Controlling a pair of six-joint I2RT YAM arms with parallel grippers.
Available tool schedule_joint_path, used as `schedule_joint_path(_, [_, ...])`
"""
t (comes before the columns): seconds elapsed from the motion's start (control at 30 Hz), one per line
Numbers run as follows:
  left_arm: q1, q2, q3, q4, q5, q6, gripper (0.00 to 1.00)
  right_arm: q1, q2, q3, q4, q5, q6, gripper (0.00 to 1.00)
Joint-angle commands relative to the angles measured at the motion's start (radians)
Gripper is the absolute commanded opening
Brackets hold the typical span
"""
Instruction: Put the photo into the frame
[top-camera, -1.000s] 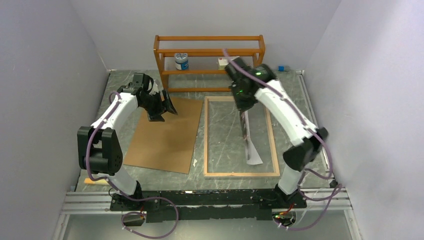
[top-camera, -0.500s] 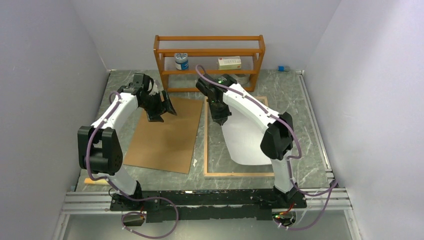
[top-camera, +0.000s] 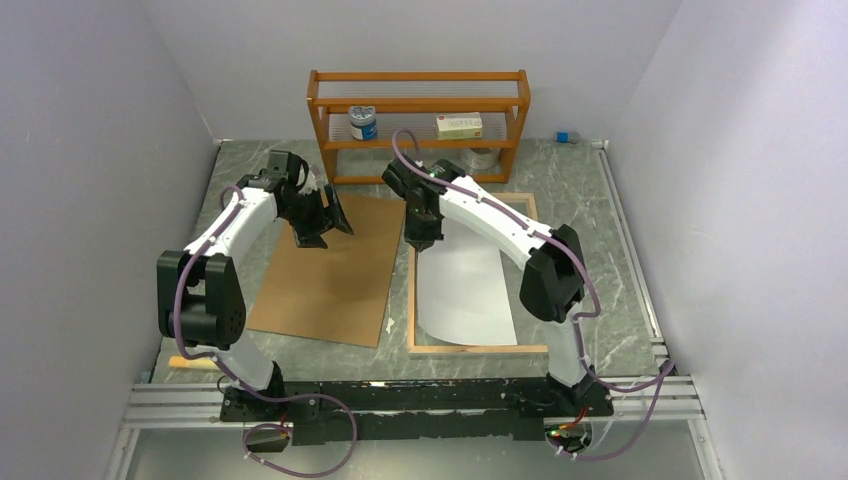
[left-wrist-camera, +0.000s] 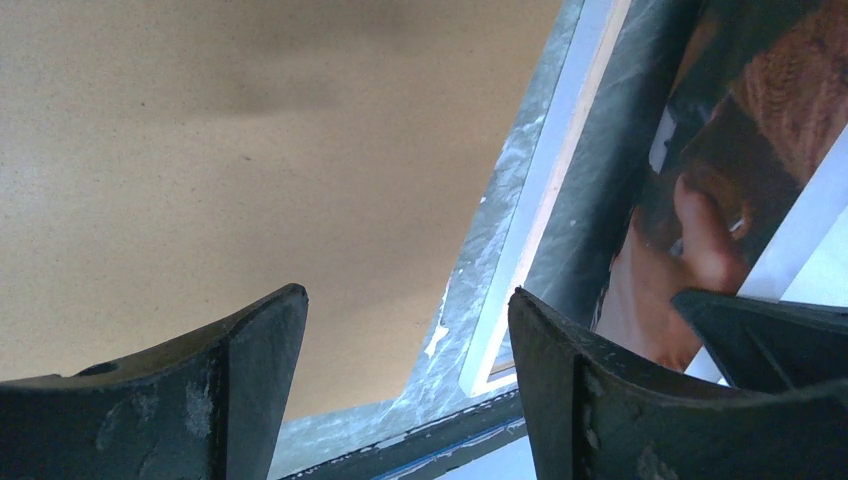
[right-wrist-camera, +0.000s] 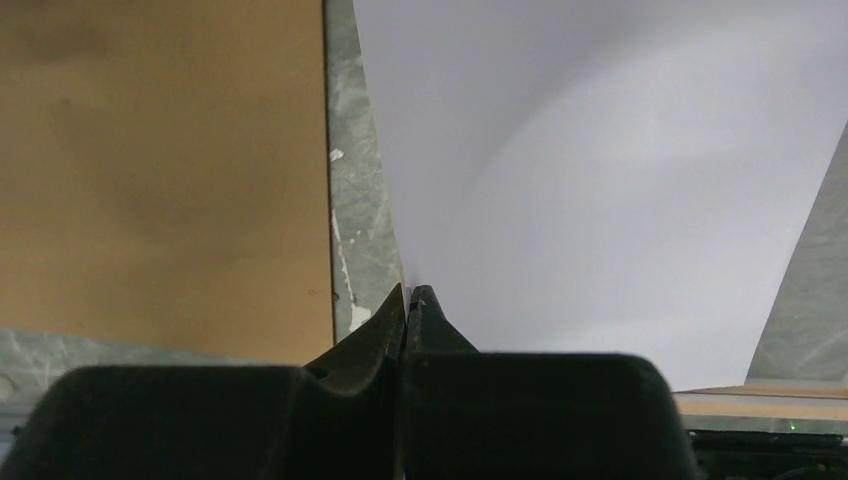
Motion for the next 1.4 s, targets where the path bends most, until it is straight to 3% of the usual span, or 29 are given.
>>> schedule_joint_path(0.0, [-0.005, -0.016, -0.017, 0.027, 0.002, 0.012, 0.79, -0.017, -0.022, -0.040, 0.026, 0.121, 0.094, 0.00])
schedule_joint_path(0.4, [-0.005, -0.015, -0.027, 0.032, 0.006, 0.006, 0.79, -0.043, 0.002, -0.087, 0.023, 0.273, 0.028, 0.00])
schedule_joint_path(0.8, [-0.005, -0.003, -0.034, 0.033, 0.001, 0.006, 0.79, -0.042, 0.043, -0.131, 0.053, 0.248, -0.185, 0.01])
schedule_joint_path(1.1, [-0.005, 0.013, -0.025, 0.033, 0.003, 0.006, 0.79, -0.039, 0.055, -0.123, 0.058, 0.223, -0.203, 0.02])
schedule_joint_path(1.23, [-0.005, 0.015, -0.024, 0.032, 0.001, 0.007, 0.79, -0.034, 0.051, -0.149, 0.070, 0.180, -0.208, 0.08])
schedule_joint_path(1.37, [-0.005, 0.018, -0.023, 0.034, 0.006, 0.006, 0.79, -0.031, 0.012, -0.180, 0.113, 0.120, -0.214, 0.28])
